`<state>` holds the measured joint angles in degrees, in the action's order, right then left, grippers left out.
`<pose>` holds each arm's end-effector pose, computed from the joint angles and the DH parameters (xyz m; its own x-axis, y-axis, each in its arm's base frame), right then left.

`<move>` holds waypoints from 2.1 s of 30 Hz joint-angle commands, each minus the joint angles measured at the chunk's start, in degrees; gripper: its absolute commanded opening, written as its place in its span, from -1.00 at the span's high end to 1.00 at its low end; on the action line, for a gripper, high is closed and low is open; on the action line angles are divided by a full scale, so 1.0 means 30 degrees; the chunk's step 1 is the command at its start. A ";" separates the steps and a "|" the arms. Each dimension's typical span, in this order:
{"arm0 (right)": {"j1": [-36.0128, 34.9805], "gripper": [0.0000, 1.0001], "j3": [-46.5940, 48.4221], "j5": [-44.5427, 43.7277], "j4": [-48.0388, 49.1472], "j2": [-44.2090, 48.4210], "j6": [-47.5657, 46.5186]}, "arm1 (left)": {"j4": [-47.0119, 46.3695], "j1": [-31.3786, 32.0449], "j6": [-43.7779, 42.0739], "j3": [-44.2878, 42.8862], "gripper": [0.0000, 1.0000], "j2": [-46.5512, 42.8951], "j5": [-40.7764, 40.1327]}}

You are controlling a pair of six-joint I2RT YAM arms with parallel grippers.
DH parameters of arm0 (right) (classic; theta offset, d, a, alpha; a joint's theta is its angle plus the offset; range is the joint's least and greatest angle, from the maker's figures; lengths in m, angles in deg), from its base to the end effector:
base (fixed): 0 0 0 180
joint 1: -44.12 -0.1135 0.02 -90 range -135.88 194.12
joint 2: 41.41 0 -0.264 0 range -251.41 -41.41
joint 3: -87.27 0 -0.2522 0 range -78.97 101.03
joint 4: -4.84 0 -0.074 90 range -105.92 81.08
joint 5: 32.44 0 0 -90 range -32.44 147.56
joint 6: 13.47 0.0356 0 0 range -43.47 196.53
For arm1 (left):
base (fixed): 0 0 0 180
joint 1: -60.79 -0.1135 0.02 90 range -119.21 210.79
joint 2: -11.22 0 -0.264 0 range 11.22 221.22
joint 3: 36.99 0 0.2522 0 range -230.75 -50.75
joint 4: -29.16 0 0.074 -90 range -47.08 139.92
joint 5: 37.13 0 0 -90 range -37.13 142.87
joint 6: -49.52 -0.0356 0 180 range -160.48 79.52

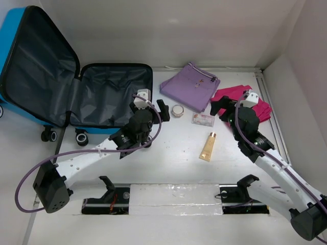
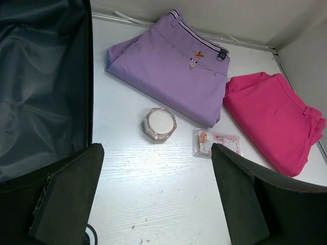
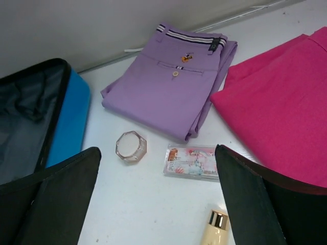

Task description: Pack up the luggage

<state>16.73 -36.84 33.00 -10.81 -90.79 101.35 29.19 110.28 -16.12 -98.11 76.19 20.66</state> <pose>0.1877 0.0806 0.3256 -0.1507 0.3519 -0.9238 0.0101 0.9350 0.3545 0.1858 -0.1883 0.3287 -0.1629 -0.3466 -0.9238 0.2532 0.8902 -0.3787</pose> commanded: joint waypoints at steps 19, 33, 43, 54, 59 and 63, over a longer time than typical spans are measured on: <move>0.1076 -0.77 -0.0949 -0.0401 0.0865 0.0349 0.1629 | 0.2669 0.1666 -0.2610 -0.9113 -0.87 1.2057 0.1800; 0.1896 -0.99 -0.0772 0.1182 0.0689 0.0114 0.1454 | 0.3762 -0.1498 -0.1380 -1.2839 -0.94 1.7863 0.1448; 0.1896 -0.99 -0.0772 0.3113 0.1273 -0.0091 0.1104 | 0.2623 -0.2055 -0.2085 -1.3486 -0.94 1.9711 0.4464; 0.1896 -0.99 -0.0772 0.3672 0.1275 -0.0618 0.1102 | -0.0747 -0.2055 -0.1294 -1.0059 -0.92 1.6843 0.5694; 0.1896 -0.99 -0.0598 0.4462 0.1625 -0.1202 0.0926 | -0.0668 -0.1151 -0.1672 -1.0488 -0.99 1.5961 0.6405; 0.1896 -0.99 -0.0596 0.4641 0.1626 -0.1409 0.0751 | 0.0327 -0.0942 -0.2143 -1.2131 -0.99 1.7535 0.5581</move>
<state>22.04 -40.56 45.31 -9.32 -94.95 104.61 29.75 106.50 -21.17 -129.78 128.54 38.30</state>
